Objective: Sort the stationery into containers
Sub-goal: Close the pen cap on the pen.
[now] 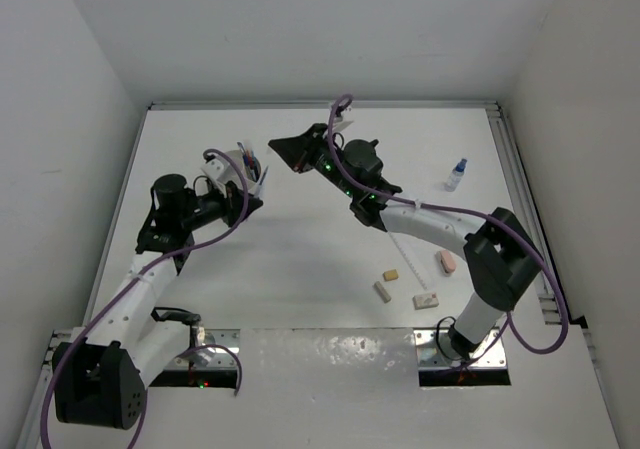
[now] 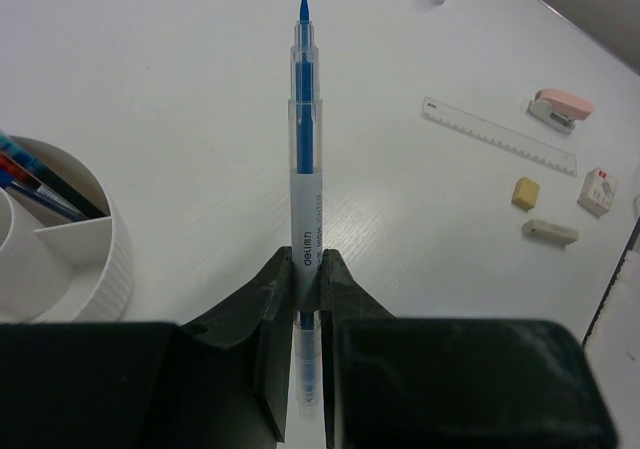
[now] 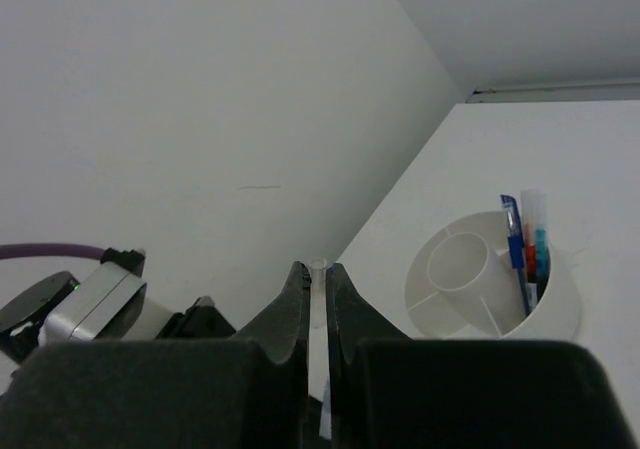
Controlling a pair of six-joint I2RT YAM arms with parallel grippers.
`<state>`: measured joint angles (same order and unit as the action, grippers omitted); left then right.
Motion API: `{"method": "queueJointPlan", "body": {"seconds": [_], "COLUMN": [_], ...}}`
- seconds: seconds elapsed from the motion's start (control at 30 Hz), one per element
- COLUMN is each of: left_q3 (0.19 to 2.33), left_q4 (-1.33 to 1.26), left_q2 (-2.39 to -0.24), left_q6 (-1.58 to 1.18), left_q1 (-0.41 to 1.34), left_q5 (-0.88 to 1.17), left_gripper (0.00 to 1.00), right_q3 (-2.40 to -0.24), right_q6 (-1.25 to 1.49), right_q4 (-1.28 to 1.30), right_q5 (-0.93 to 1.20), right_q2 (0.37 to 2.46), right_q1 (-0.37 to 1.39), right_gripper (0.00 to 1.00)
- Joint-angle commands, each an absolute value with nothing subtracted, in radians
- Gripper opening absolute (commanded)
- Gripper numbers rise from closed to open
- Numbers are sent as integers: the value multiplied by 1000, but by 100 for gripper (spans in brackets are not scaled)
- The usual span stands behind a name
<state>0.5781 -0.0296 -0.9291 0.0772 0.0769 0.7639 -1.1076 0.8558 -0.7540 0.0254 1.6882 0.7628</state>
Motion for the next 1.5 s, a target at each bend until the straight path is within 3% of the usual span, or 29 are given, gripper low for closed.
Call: {"method": "queueJointPlan", "body": {"seconds": [0.0, 1.47], "left_q3": [617, 606], "left_q4": [-87, -126], "left_q2": [-908, -876], "left_q6": [57, 11], "left_q1": [69, 69], "left_q5": [753, 732], "left_gripper": [0, 0], "right_q3": [-1095, -1121], "right_q6": [822, 799], "right_q4": [-782, -785], "right_q5": [14, -40], "right_q2": [1635, 1683], "right_q1": [795, 827], "right_gripper": [0, 0]}}
